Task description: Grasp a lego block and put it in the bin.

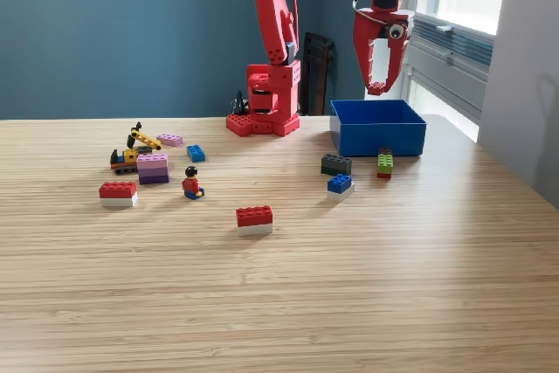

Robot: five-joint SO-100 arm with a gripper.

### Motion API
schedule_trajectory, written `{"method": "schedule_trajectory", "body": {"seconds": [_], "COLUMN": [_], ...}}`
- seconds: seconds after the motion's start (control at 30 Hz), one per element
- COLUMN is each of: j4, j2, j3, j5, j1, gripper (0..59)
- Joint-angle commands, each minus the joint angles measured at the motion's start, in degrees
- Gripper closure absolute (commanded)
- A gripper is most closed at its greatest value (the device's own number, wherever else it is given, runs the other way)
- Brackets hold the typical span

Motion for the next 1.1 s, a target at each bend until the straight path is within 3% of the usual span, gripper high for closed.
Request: {"method": "schedule_trajectory", "body": {"seconds": [0.03,0.13,0.3,0.4,0.73,1.1], "j4": [0.26,0.26,0.18,-0.26,-3.52,-5.19], "j2": [0.97,0.97,0.97,0.97,0.97,0.97], "j3": [-0.44,-0.62,-3.52,-5.98,-8.26,-6.06], "j5": [-0.18,-0.53,-1.05,-1.14,-7.56,-8.79], "j1": [0.35,0.62,5.71,13.01,39.73,44.74], "gripper": [27.9,30.9,50.8,57.0,58.5,58.5]}}
